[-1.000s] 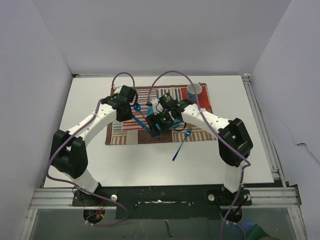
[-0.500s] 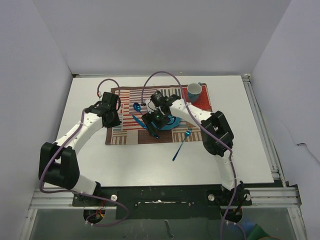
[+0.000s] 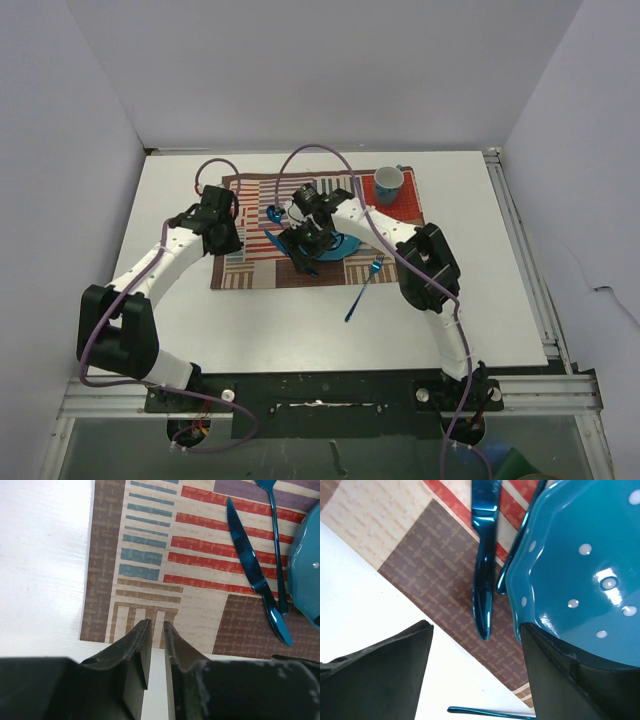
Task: Set the dinner table for one person
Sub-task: Pick up the knife with the napkin.
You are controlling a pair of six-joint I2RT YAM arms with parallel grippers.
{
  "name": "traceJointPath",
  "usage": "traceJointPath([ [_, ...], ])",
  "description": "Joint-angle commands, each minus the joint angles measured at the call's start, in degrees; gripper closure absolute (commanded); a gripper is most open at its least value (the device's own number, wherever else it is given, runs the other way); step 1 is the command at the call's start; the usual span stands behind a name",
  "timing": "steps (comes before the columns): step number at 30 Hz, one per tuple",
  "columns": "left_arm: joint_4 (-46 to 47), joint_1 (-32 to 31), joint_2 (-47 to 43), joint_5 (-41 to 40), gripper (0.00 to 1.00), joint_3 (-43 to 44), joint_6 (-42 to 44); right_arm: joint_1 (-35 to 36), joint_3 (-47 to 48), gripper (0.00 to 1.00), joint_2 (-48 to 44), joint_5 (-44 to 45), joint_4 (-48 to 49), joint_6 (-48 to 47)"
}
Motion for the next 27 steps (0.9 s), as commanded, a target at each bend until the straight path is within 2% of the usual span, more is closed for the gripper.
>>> traceJointPath([
  [1,3.77,0.42,-1.50,2.09,0.83,-0.47,0.96,2.59,4.13,0.28,-3.35,-1.29,-3.05,1.11],
  [17,2.71,0.74,-4.08,2.73,0.83,-2.34,2.38,5.98,5.83,0.27,-2.51,-0.20,-4.21,1.23],
  [27,2.68,1.21,-6.63,5.97,0.83,-3.58,4.64,4.80,15.74,0.25,5.75,-0.11,-9.69,-0.99],
])
